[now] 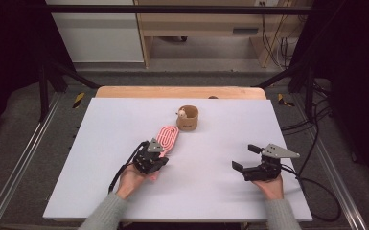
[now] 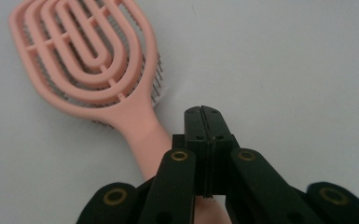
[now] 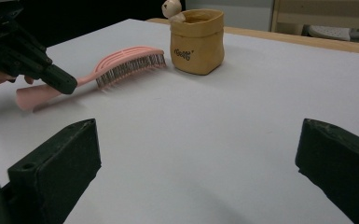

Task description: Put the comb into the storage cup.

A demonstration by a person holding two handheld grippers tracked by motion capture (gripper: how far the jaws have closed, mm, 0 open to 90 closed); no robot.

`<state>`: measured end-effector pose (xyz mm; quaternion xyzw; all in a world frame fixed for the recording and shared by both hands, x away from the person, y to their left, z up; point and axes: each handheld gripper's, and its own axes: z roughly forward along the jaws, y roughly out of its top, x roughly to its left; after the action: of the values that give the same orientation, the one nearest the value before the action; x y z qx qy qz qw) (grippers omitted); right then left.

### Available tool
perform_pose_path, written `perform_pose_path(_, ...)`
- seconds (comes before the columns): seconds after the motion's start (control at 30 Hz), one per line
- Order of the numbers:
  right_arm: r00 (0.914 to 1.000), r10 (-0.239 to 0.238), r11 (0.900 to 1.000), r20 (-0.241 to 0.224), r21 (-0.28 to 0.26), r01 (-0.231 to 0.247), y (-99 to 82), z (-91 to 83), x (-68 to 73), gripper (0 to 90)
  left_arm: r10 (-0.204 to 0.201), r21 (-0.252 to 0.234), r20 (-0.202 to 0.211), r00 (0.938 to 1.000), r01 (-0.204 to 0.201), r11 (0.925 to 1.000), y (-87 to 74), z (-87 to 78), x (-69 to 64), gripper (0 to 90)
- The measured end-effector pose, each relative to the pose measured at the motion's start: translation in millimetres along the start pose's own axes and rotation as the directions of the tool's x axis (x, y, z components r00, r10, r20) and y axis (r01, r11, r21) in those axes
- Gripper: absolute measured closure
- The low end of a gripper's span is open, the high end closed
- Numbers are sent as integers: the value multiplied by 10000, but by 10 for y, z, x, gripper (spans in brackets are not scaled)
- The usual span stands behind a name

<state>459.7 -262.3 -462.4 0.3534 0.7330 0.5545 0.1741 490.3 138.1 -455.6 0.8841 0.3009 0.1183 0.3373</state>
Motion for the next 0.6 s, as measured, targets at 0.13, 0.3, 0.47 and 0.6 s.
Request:
perform_pose_path(0.13,10000,6,10000,-3,-7,-6,0,0,1,5,-22,9,-104,9999,22,10000,-55,-46,25,899)
perform_pose_path(0.3,10000,-3,10000,3,11,3,-1,2,0,5,-34,38,-301,9995,35,10000,-98,-92,57,899)
perform_pose_path(0.47,10000,-3,10000,-5,12,3,-1,4,1,5,-58,3,-268,9996,58,10000,-102,-90,62,899)
perform_pose_path(0.6,10000,-3,10000,-3,13,3,-1,4,2,5,-47,-122,-175,9998,44,9999,-96,-109,57,899)
